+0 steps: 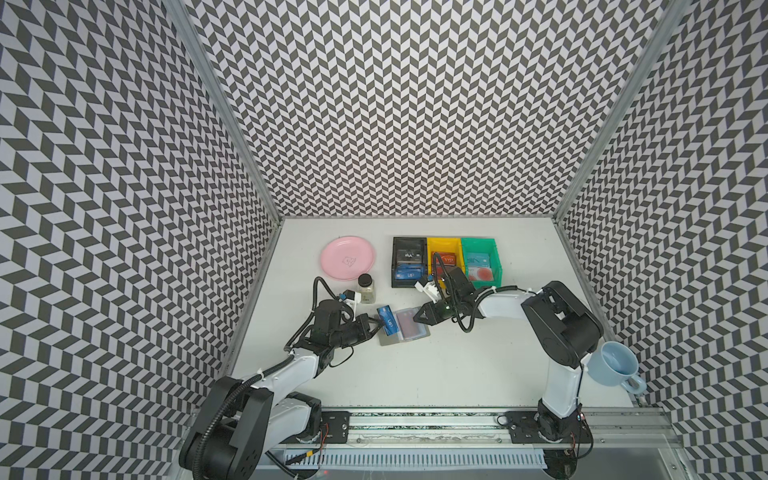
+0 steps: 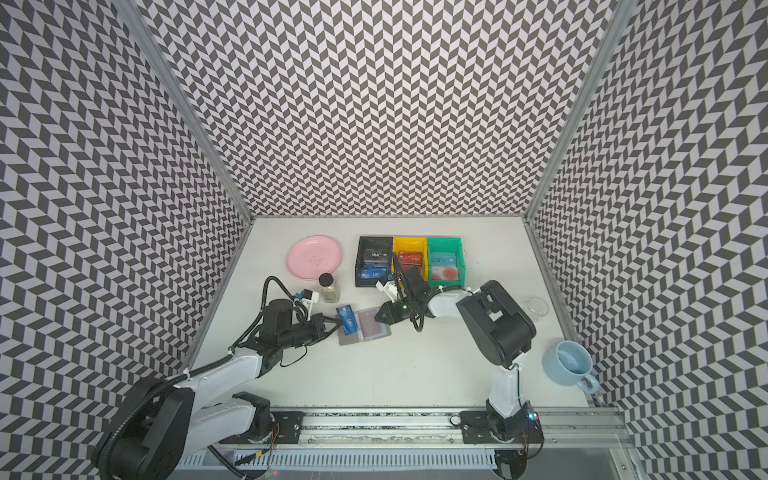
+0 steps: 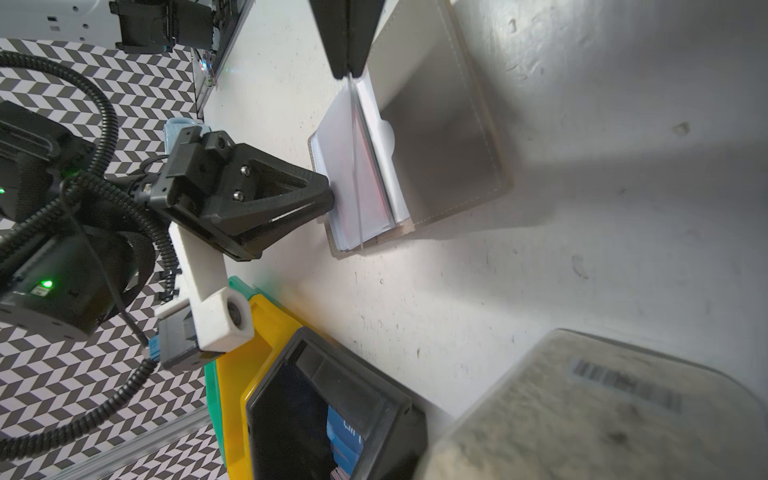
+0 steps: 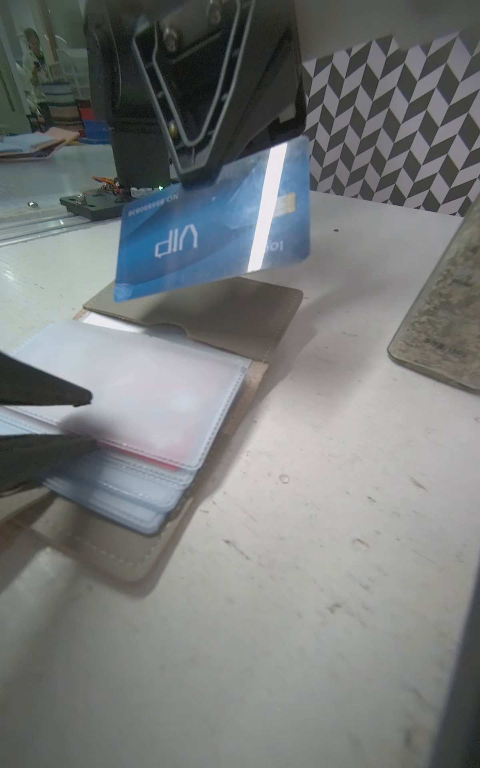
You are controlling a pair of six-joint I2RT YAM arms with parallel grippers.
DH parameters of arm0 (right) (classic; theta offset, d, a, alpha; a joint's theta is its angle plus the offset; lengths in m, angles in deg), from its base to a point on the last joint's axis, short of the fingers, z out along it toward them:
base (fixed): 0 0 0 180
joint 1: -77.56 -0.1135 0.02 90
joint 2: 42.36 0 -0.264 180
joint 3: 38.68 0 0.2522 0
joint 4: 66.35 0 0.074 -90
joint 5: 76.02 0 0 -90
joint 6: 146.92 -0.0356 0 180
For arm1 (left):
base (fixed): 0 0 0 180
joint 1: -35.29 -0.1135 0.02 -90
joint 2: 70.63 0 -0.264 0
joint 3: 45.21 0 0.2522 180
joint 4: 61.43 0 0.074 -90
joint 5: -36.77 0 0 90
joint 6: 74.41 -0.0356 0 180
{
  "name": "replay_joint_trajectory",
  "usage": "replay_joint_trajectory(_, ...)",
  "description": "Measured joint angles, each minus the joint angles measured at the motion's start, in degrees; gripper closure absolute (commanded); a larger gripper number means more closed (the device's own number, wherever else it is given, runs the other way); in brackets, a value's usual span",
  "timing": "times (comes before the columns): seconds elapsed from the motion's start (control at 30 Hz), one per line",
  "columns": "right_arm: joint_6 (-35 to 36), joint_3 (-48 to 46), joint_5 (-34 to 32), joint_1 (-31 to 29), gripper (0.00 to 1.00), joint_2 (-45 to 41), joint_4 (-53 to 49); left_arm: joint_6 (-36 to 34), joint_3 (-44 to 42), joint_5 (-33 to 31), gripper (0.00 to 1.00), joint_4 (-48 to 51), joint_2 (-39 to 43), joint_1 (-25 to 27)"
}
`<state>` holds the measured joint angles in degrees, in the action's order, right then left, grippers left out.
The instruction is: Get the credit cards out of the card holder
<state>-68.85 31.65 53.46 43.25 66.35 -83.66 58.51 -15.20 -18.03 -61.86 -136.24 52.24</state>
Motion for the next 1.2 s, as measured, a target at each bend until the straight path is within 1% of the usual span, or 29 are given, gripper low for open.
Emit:
replay_joint_trajectory(0.13, 1.2, 0.6, 3.8, 0.0, 0.71, -1.2, -5.6, 0.5, 0.1, 2.0, 1.00, 0.3, 1.7, -0.3)
replay_joint_trajectory(0.27, 2.5, 3.6, 8.8, 0.0, 0.65, -2.1, -9.9, 2.5, 0.4, 4.9, 1.00, -1.7, 3.1, -0.4)
replay_joint_trajectory(0.43, 3.1, 7.9, 13.9, 0.3, 0.62, -2.6, -11.5, 5.5, 0.4, 8.4, 1.00, -7.2, 2.3, -0.5)
replay_joint_trajectory(0.6, 3.1, 9.6, 17.2, 0.4, 0.61, -2.6, -11.5, 8.2, -0.3, 10.7, 1.00, -13.3, 0.2, -0.5)
replay_joint_trajectory(0.83, 2.7, 9.6, 20.0, 0.4, 0.61, -2.5, -11.1, 9.6, -1.6, 11.6, 1.00, -16.8, -0.3, -0.5)
replay_joint_trajectory(1.2, -0.6, 9.6, 24.7, 0.4, 0.66, 0.5, -5.9, 11.4, -2.8, 12.3, 1.00, -22.6, -4.3, -0.1)
